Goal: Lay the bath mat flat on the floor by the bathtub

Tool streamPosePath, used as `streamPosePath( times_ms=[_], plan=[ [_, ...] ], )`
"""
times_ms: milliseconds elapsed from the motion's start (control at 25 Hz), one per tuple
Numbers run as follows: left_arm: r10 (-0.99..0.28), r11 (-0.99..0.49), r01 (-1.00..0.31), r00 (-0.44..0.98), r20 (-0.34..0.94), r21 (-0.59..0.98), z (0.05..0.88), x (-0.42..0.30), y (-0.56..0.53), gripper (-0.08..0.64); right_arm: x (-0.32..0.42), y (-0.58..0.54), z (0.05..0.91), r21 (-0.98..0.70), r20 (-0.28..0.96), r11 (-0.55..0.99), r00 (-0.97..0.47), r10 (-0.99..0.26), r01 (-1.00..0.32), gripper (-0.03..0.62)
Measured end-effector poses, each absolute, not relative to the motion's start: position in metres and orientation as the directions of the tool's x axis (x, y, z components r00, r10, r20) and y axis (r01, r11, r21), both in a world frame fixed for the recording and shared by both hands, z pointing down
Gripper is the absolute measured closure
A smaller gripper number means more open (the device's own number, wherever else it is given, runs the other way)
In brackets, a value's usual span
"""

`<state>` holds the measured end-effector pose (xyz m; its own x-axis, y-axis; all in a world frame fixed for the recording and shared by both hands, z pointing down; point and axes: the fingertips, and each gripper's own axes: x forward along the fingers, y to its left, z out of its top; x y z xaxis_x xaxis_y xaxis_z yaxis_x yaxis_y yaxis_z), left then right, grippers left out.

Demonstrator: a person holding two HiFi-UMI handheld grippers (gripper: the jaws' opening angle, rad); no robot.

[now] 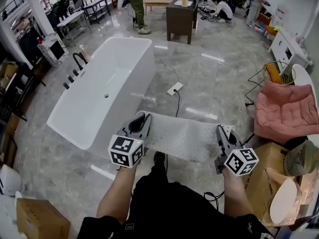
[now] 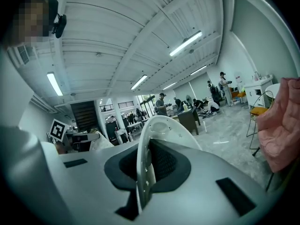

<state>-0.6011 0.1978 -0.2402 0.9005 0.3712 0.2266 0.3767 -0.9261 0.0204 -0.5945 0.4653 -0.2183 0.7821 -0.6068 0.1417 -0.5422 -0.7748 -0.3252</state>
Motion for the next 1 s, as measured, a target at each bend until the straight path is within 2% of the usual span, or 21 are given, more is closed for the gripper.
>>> streamPosePath(
  times_ms=[240,800,1000],
  plan=[
    [0.407,-0.913,0.398,0.889,0.211,0.086,-0.237,-0.553,0.191,0.535,-0.553,0.456,-0.214,-0.319,0.167,-0.788,0.788,-0.593,-0.526,0.572],
    [0.462,-0.886,0.456,0.854,0.24,0.084,-0.232,-0.374,0.098,0.535,-0.38,0.36,-0.215,-0.313,0.226,-0.827,0.809,-0.543,-0.467,0.572],
    [0.48,-0.876,0.473,0.843,0.243,0.094,-0.234,-0.328,0.065,0.534,-0.342,0.327,-0.22,-0.311,0.244,-0.835,0.81,-0.532,-0.455,0.572]
  ],
)
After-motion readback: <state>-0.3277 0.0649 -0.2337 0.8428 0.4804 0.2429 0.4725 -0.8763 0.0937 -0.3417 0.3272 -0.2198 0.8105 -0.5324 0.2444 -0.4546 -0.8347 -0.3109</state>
